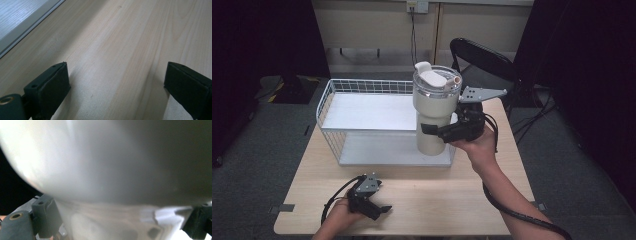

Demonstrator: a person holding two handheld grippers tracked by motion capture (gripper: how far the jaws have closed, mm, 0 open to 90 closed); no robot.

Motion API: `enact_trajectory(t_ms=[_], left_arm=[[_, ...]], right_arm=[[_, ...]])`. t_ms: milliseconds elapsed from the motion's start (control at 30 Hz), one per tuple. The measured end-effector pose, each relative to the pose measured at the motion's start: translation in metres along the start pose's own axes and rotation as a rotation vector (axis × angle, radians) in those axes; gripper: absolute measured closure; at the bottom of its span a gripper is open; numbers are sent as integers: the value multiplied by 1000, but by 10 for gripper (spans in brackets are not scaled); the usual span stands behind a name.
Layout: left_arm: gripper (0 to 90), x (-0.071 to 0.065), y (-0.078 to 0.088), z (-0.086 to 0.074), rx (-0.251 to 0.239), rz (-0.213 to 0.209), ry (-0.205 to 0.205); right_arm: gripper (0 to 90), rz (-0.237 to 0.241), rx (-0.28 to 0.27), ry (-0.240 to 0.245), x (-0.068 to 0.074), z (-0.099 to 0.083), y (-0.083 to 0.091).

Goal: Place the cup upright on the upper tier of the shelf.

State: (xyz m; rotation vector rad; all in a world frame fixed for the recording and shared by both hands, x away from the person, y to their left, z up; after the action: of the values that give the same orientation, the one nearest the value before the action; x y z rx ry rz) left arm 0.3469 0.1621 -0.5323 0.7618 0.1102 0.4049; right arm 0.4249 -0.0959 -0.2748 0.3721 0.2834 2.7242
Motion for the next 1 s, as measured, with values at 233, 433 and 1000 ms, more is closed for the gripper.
enact_trajectory(t_ms=[233, 433, 1000], left_arm=[[54, 0, 0, 0, -2, 0, 2], [54, 0, 0, 0, -1, 0, 1], [54, 0, 0, 0, 1, -1, 1]], right_arm=[[99, -19, -2, -9, -5, 6, -4], [99, -33, -13, -15, -12, 15, -7], [99, -109, -41, -25, -32, 26, -29]])
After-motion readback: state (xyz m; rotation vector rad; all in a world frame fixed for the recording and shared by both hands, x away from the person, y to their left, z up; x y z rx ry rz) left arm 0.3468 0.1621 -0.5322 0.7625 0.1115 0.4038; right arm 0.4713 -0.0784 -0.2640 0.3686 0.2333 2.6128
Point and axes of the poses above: each handheld gripper's, and its own axes: y roughly backward along the jaws, z roughly out of its top, x roughly to its left, the point moved 4 cm from there along -y, roughly forward along the jaws, and after that the axes turned 5 degrees about -y, right-handed, at the moved point
